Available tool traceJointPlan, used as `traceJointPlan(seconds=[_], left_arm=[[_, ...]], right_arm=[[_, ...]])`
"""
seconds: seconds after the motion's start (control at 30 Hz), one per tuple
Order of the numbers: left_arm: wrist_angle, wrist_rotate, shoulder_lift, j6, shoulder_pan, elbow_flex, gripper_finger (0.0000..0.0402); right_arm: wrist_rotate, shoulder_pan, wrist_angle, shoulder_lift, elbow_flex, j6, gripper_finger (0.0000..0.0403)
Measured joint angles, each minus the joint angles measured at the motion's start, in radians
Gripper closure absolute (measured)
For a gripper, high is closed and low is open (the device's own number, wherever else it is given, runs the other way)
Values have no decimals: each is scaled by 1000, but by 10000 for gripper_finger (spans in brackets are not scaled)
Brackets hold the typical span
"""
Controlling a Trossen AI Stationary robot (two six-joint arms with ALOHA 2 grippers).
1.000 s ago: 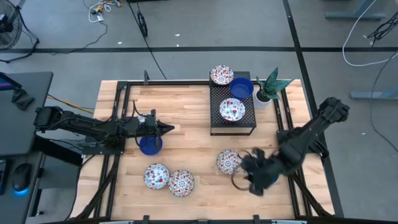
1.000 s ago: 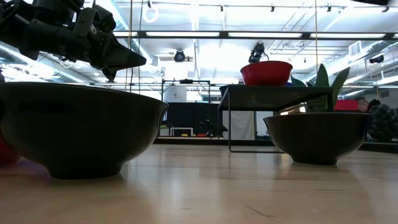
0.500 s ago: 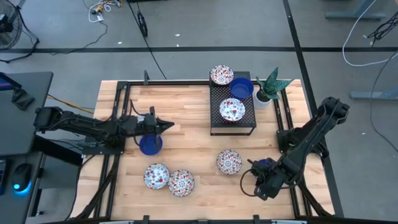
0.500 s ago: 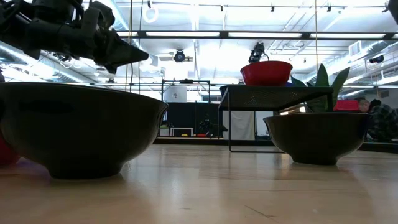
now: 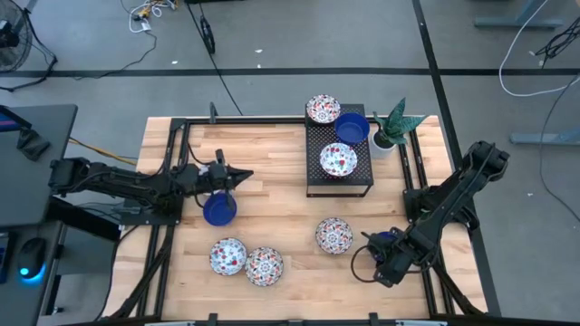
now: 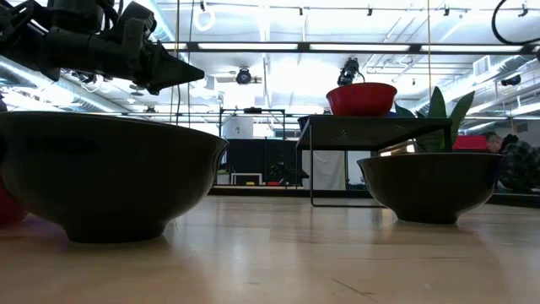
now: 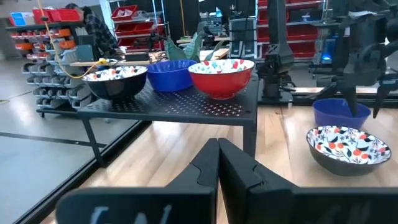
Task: Pick & Place Mini bowls
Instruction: Stack the right blue bowl on top of the other blue bowl on the shelf
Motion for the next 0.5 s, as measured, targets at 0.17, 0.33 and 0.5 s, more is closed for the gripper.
traceJointPlan(seconds=[0.17, 0.33, 0.5], left_arm=[[-2, 55, 0, -23, 0, 0, 392], [-9, 82, 0, -50, -2, 0, 392], [-28, 117, 0, -87, -2, 0, 392]], right_arm=[[-5, 11, 13, 0, -6, -25, 285], [-6, 23, 13, 0, -6, -55, 352], [-11, 27, 11, -2, -6, -107, 394]])
